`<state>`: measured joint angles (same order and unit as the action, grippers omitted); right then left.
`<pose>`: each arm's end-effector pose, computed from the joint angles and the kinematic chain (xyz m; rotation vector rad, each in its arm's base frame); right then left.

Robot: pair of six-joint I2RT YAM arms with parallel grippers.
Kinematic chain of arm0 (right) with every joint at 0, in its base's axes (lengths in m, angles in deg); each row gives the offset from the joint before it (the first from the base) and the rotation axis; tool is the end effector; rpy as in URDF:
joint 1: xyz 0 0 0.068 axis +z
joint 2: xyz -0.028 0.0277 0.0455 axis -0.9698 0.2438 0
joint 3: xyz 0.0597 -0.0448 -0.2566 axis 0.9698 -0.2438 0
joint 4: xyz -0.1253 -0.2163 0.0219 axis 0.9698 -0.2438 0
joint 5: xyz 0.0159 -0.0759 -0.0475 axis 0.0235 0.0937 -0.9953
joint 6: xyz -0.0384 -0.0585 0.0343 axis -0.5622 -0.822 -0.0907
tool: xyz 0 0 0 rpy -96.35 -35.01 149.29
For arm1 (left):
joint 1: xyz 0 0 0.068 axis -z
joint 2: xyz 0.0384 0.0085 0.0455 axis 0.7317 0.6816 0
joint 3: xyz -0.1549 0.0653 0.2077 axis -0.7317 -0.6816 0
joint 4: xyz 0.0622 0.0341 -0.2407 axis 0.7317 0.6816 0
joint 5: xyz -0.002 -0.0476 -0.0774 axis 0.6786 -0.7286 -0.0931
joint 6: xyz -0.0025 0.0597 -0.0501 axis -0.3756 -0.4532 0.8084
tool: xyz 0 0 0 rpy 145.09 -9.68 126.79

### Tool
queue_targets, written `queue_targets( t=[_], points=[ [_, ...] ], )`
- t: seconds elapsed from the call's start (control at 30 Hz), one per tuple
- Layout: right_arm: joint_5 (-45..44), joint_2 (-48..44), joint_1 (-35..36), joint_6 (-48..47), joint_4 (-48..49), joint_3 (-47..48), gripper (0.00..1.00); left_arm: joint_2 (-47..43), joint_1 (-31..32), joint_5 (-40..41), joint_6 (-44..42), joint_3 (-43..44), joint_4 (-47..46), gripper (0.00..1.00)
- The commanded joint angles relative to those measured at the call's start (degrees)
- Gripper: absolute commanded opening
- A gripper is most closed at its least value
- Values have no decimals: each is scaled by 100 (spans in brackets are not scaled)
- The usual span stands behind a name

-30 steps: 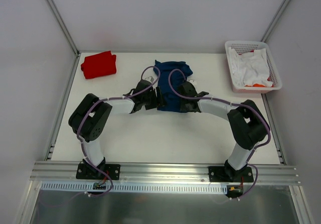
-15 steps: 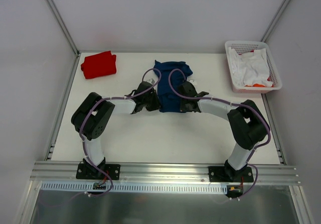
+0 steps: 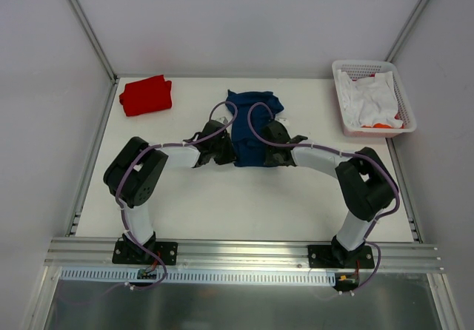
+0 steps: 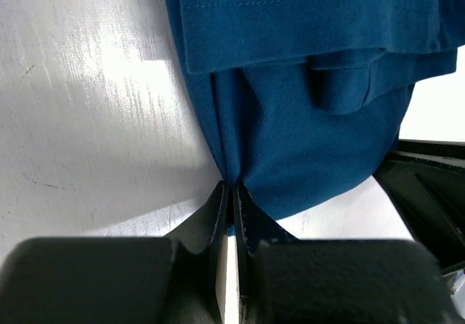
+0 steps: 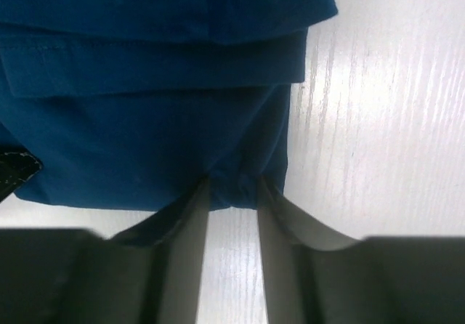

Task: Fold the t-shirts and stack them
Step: Grab one side of the 2/3 rectangular tshirt with both arms

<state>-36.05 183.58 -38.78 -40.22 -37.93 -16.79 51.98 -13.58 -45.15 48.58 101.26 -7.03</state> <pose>0.3030 0.2063 0.1537 -0.3233 2.4225 0.0671 0.3205 -0.2250 0.1305 -0.0652 2.3935 -0.8474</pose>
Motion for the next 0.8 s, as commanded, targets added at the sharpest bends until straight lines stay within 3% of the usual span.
queue_targets(
  t=[0.0, 0.1, 0.43, 0.77],
  points=[
    [-152, -288, 87, 45, -120, -17, 39, -130, 74, 3, -109, 72, 201, 0],
    [-353, -499, 95, -7, -181, -123, 48, -86, 83, 3, -109, 72, 201, 0],
    [-891, -1211, 87, -87, -533, -413, 49, 28, 91, -6, -127, 133, 193, 0],
    [-645, -817, 95, 115, -129, -774, 51, -7, 83, 12, -153, 81, 210, 0]
  ],
)
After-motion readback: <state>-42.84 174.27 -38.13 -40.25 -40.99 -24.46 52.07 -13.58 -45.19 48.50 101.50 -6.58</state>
